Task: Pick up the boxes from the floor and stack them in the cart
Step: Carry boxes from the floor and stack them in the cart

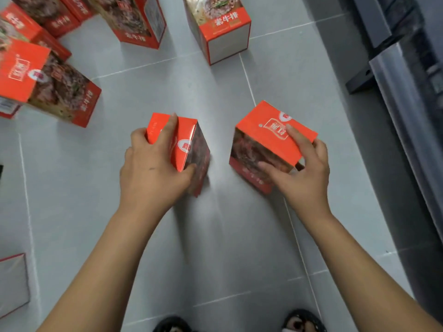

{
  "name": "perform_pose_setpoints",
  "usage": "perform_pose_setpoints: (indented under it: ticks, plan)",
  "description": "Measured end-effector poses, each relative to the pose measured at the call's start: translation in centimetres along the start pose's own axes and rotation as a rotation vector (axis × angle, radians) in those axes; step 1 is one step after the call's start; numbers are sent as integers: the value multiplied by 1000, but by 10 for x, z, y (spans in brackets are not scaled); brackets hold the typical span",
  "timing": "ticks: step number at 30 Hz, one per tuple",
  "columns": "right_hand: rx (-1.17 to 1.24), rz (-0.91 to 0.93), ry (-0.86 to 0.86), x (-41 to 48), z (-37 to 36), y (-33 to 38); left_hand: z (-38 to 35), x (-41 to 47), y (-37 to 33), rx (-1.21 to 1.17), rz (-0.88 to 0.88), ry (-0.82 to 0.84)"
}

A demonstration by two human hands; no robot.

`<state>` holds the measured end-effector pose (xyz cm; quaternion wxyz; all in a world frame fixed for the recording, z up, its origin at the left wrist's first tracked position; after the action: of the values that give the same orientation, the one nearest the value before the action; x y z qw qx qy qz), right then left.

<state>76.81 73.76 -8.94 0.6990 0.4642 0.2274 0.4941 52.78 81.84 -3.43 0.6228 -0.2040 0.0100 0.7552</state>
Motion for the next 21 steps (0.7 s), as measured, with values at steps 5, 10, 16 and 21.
perform_pose_setpoints:
  ticks: [5,10,16,21]
  plan:
    - [7,-278,24,-21,46,58,65,-49,-9,42,-1,73]
    - [-100,-382,218,-23,103,149,159,-92,-34,112,-49,292]
    - [-162,-405,232,-26,175,257,273,-148,-72,210,-168,346]
    - [-144,-401,211,-26,225,326,341,-195,-99,251,-265,305]
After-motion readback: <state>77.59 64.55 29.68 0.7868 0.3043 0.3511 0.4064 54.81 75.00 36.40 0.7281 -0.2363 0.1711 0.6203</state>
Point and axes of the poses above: each hand's wrist, its own x-axis towards the middle knuckle, its own z-axis out of the back of the hand, y = z × x, the point moved 4 cm from there along x, towards the middle knuckle, and after that the axes turned 12 degrees about z, right-handed, at the moved point
